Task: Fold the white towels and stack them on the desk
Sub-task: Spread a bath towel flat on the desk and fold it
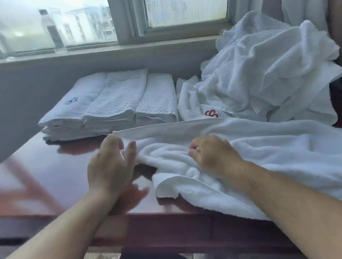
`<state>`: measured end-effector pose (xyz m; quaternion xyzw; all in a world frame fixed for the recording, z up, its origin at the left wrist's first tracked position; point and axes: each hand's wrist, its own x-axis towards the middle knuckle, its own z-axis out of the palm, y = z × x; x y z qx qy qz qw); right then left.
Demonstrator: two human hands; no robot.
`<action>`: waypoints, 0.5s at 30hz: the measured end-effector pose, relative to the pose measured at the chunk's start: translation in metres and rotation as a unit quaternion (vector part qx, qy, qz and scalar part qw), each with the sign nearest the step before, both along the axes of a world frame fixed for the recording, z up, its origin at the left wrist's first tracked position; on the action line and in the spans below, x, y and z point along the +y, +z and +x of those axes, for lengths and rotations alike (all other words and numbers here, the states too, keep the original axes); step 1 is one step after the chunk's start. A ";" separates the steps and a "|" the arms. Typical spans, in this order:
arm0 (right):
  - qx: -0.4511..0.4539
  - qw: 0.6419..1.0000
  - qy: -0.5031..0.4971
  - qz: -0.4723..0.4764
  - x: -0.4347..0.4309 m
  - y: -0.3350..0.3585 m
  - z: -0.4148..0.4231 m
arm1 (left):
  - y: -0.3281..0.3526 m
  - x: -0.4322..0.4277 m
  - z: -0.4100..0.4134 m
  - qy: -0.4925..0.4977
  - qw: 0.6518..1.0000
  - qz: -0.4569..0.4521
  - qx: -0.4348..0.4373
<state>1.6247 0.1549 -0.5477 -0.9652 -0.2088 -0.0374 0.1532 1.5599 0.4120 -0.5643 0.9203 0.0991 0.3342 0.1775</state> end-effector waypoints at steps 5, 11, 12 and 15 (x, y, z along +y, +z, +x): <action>0.006 0.999 -0.034 0.008 -0.003 -0.002 0.010 | -0.009 0.018 0.003 -0.013 0.971 0.008 0.238; 0.001 0.998 0.025 0.061 -0.014 -0.007 0.005 | 0.004 -0.024 0.022 -0.256 0.928 -0.233 0.139; 0.001 0.997 0.036 0.067 -0.017 -0.008 0.005 | 0.008 -0.031 0.025 -0.279 0.903 -0.296 0.139; 0.005 0.995 0.061 0.074 -0.025 -0.010 0.006 | 0.013 -0.053 0.031 -0.363 0.825 -0.405 0.156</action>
